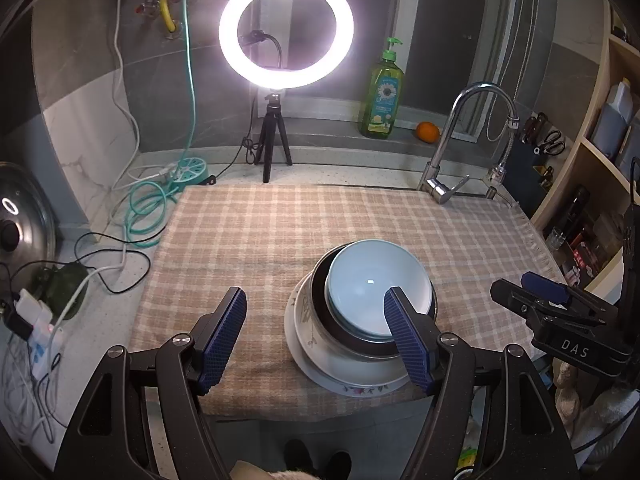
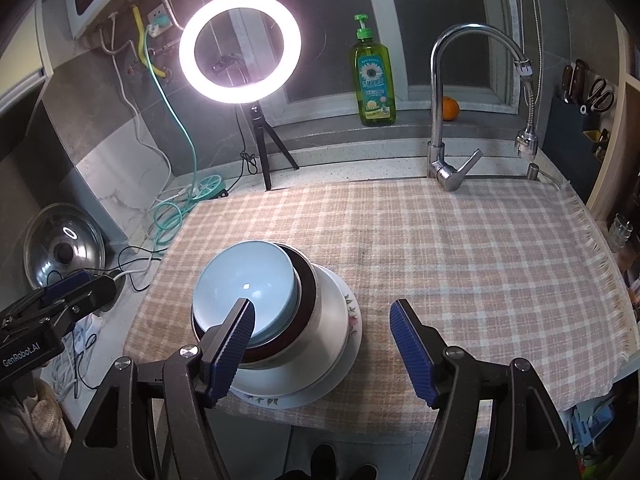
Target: Organize plates and bowls
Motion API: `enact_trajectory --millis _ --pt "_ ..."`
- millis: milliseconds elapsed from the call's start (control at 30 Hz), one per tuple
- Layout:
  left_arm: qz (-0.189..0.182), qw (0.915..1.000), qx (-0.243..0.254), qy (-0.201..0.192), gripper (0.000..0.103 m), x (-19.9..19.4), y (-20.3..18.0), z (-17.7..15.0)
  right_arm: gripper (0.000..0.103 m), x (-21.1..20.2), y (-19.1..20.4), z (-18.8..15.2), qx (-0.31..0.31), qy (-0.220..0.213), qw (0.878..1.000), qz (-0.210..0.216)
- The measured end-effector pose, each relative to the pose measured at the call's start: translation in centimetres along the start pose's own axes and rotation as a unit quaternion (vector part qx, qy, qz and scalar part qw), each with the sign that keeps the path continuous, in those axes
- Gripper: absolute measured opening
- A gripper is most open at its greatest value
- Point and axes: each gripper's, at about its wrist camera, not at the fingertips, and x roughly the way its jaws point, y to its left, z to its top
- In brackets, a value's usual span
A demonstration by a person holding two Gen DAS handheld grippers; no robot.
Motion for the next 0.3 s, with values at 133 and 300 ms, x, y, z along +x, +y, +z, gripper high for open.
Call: enact_trajectory --millis 133,300 --pt "0.000 1.0000 0.001 -0.006 0.071 -0.11 0.12 -0.08 0.066 0.33 0.11 -0.07 -0.001 0.004 1.000 -0.001" --pt "0.003 1.0000 -0.004 -0.004 0.071 0.06 0.62 0.02 0.066 0.64 0.13 -0.02 -0.002 0.008 1.000 -0.002"
